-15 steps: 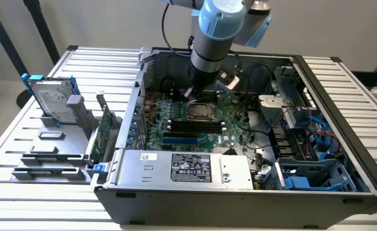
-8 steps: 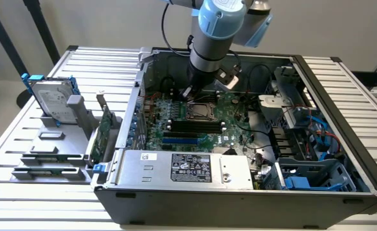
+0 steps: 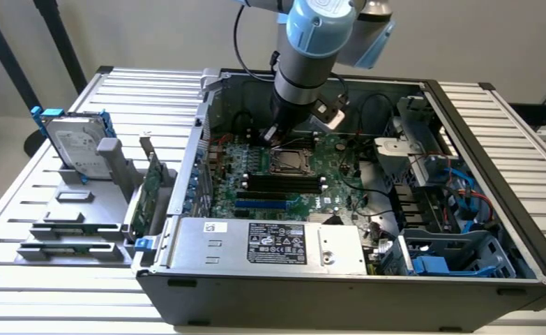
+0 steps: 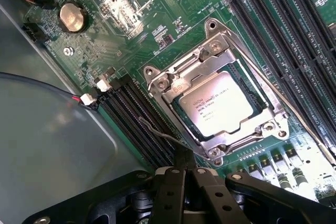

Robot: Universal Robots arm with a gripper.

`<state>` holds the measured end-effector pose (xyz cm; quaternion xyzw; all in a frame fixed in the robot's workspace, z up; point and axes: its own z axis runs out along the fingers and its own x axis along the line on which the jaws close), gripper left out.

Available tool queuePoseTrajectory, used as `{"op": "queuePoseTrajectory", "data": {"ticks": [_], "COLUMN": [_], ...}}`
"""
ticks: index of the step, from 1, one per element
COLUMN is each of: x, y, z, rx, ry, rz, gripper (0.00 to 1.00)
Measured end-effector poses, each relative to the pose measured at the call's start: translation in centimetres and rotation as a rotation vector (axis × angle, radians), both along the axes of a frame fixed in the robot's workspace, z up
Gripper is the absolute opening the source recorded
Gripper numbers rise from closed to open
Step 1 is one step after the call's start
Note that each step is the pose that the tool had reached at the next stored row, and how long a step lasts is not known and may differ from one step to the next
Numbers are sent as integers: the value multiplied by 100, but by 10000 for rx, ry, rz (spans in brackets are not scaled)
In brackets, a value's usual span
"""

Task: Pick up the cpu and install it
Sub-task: 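Install the first cpu locking lever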

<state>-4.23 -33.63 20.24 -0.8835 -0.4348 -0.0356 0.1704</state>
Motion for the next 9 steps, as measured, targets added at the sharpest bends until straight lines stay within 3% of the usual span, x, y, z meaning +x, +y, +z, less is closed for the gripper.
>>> {"op": "queuePoseTrajectory", "data": {"ticks": [9], "x": [-9], "y": [3], "z": [-22], "rx": [-1], "ry": [1], "rz": [1], "gripper": [11]}}
